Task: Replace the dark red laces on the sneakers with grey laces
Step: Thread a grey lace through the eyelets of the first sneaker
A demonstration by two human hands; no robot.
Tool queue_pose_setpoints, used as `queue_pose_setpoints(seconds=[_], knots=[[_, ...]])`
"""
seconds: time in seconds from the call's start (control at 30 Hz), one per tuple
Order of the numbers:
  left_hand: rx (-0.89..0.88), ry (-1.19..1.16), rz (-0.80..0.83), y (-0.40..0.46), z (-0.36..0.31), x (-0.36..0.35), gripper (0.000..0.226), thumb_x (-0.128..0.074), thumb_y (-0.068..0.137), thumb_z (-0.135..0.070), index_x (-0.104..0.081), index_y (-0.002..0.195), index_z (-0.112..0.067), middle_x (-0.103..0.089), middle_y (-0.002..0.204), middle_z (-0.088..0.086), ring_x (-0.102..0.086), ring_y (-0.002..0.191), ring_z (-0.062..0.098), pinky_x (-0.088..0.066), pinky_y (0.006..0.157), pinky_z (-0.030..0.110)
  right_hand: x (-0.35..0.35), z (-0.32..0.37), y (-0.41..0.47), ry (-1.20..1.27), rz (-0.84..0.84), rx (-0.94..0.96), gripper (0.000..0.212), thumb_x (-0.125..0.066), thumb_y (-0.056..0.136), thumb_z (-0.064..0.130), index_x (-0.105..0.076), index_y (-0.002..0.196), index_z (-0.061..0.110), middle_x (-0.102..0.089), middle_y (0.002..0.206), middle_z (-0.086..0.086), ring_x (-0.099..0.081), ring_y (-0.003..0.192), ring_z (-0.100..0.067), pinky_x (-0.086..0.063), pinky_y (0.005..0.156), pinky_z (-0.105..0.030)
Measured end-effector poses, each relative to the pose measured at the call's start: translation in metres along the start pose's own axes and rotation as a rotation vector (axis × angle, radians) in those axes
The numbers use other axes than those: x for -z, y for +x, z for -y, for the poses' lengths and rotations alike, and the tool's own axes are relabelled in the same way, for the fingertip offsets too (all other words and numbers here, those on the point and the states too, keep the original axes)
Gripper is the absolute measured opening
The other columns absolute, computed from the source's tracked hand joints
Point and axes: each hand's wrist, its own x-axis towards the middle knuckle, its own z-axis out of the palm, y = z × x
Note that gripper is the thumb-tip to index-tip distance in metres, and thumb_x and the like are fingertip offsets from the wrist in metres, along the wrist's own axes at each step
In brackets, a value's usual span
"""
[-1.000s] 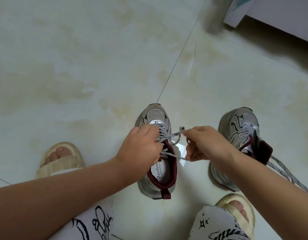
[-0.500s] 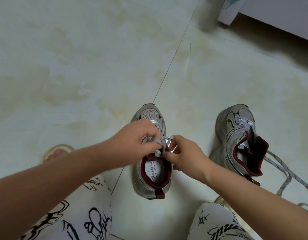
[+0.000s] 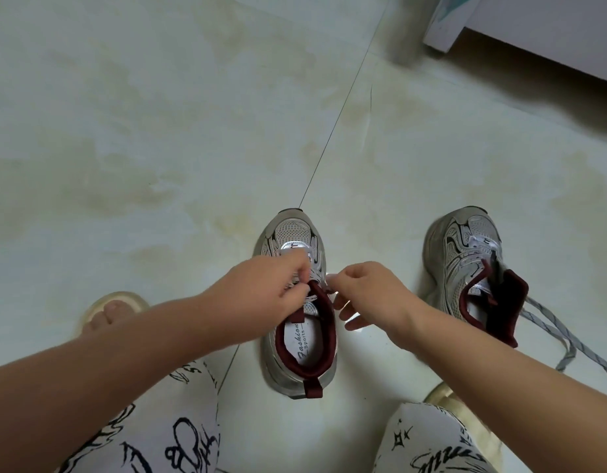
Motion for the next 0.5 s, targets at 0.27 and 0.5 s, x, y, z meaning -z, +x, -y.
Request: queue_pose_setpoints(seconds=[0.27, 0.5], knots=[[0.011, 0.360, -0.051, 0.007, 0.001, -0.018, 0.020, -0.047, 0.092, -0.039, -0.062, 0.093, -0.027, -0.056, 0.085, -0.006, -0.049, 0.080, 0.011, -0.032, 0.066, 0.023, -0.001, 0.003, 0.011, 0.312, 0.112, -0.066, 0.031, -0.045, 0.093, 0.000, -0.048, 0.066, 0.015, -0.047, 0.064, 0.000, -0.041, 0.055, -0.010, -0.039, 0.052, -0.019], [-0.015, 0.358, -0.104, 0.005, 0.000, -0.019, 0.025, -0.045, 0.092, -0.042, -0.064, 0.089, -0.027, -0.056, 0.081, -0.007, -0.049, 0.077, 0.011, -0.032, 0.064, 0.025, -0.003, -0.008, 0.015, 0.619, 0.145, -0.147, 0.032, -0.037, 0.097, 0.004, -0.044, 0.067, 0.015, -0.046, 0.065, 0.001, -0.034, 0.056, -0.011, -0.030, 0.056, -0.021]])
